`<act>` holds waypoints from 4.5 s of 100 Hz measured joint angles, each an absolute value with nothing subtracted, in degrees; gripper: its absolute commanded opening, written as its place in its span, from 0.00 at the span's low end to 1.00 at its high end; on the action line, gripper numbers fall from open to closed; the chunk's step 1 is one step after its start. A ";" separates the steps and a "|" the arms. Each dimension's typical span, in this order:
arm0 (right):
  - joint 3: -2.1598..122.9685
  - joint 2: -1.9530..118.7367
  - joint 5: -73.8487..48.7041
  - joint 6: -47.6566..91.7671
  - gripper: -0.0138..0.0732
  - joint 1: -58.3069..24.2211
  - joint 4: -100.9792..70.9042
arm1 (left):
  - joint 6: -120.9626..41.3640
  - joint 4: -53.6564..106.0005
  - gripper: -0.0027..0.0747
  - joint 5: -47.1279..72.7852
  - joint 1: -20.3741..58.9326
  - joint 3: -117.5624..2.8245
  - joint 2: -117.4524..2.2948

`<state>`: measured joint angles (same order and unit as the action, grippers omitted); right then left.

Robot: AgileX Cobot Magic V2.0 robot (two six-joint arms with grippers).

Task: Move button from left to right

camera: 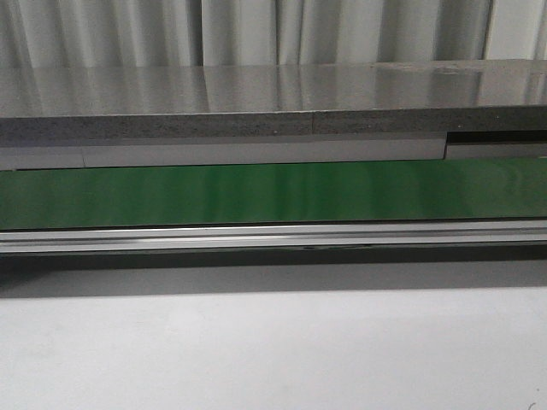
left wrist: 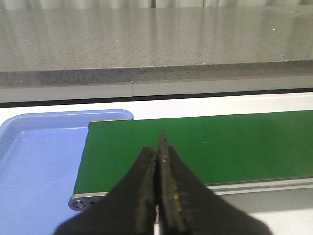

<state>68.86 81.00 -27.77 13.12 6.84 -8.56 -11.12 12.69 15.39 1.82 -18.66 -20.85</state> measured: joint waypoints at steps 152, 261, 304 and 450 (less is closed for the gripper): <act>22.49 8.32 -26.12 13.03 0.14 3.42 -11.42 | -11.12 12.69 0.01 15.39 1.82 -18.66 -20.85; 21.01 8.32 -23.88 12.66 0.08 3.28 -11.42 | -11.12 12.69 0.01 15.39 1.82 -18.66 -20.85; 7.65 0.11 -16.26 3.78 0.08 -3.19 -4.07 | -11.12 12.69 0.01 15.39 1.82 -18.66 -20.85; -1.50 -0.60 -6.25 -0.94 0.08 -3.19 -2.83 | -11.12 12.69 0.01 15.35 1.82 -18.66 -20.85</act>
